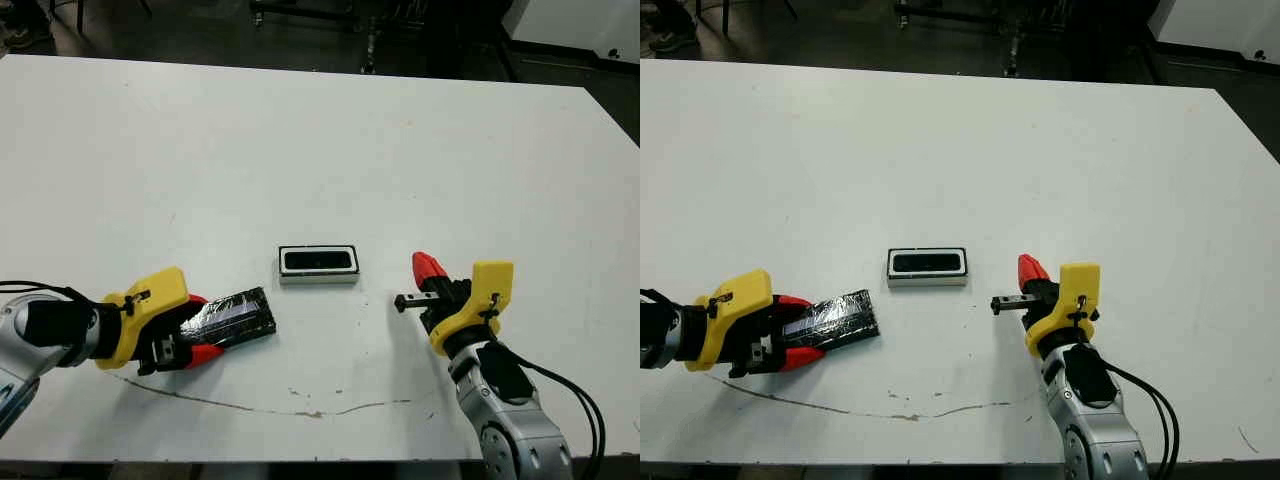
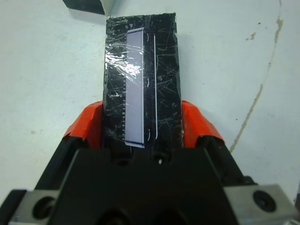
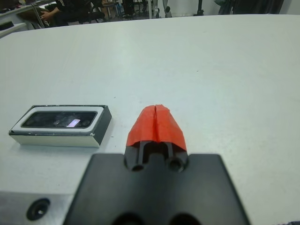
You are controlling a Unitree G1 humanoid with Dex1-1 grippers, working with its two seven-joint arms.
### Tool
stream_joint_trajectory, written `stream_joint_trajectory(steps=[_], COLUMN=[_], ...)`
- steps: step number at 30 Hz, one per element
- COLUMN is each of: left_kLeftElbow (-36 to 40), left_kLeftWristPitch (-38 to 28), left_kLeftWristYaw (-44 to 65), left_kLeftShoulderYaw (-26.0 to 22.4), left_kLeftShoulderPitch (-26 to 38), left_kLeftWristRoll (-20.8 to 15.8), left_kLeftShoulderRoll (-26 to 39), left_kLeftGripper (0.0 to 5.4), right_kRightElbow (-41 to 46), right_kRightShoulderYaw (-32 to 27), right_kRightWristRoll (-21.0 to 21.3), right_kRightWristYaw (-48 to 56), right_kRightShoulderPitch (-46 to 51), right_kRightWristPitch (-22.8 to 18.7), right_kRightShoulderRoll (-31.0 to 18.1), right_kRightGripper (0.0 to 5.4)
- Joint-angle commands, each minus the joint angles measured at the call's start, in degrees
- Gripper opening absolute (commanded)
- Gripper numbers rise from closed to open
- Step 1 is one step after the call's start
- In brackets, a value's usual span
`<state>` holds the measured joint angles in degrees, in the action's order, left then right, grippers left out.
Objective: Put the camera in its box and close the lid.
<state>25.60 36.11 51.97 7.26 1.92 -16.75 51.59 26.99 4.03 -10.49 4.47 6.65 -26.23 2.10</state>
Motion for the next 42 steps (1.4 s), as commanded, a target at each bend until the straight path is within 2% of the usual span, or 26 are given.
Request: stream_joint_trajectory(steps=[1,6,11,17,22,28,33,42], left_kLeftElbow=[-1.21,-1.83,-5.36,-12.51,-21.56,-32.68,-43.36,-55.15], left_kLeftWristPitch=[-0.33,-0.64,0.16,-3.37,-7.46,-12.67,-16.87,-20.53], left_kLeftWristYaw=[-0.72,-1.88,-1.01,-0.71,3.23,8.46,14.74,20.19], left_kLeftShoulderYaw=[-0.99,-3.13,-5.8,-4.97,0.15,6.21,9.03,11.69], left_kLeftShoulderPitch=[-0.38,1.49,6.46,15.28,23.73,30.14,34.5,39.68], left_kLeftWristRoll=[-0.18,-0.84,-4.3,-3.4,-1.11,3.53,5.83,10.5], left_kLeftShoulderRoll=[-1.08,-2.74,-4.43,-7.01,-10.44,-13.54,-16.23,-20.2], left_kLeftGripper=[3.18,3.18,3.18,3.18,3.18,3.18,3.18,3.18], right_kRightElbow=[-0.35,-0.57,-0.51,-0.79,-0.66,-0.53,-0.6,-0.55], right_kRightShoulderYaw=[-0.35,-0.43,-0.25,-0.06,0.11,0.51,0.33,0.67], right_kRightWristRoll=[0.07,0.03,0.46,0.71,0.95,1.6,1.25,1.38], right_kRightWristYaw=[-0.34,-0.34,-0.38,-0.33,-0.49,-0.41,-0.34,-0.27], right_kRightShoulderPitch=[0.24,0.08,-0.02,-0.07,0.18,0.58,0.8,1.11], right_kRightWristPitch=[-0.37,-0.15,-0.15,0.24,0.33,0.74,0.73,1.03], right_kRightShoulderRoll=[-0.59,-0.56,-0.82,-0.81,-0.44,-0.58,-0.42,-0.45], right_kRightGripper=[0.0,0.0,0.0,0.0,0.0,0.0,0.0,0.0])
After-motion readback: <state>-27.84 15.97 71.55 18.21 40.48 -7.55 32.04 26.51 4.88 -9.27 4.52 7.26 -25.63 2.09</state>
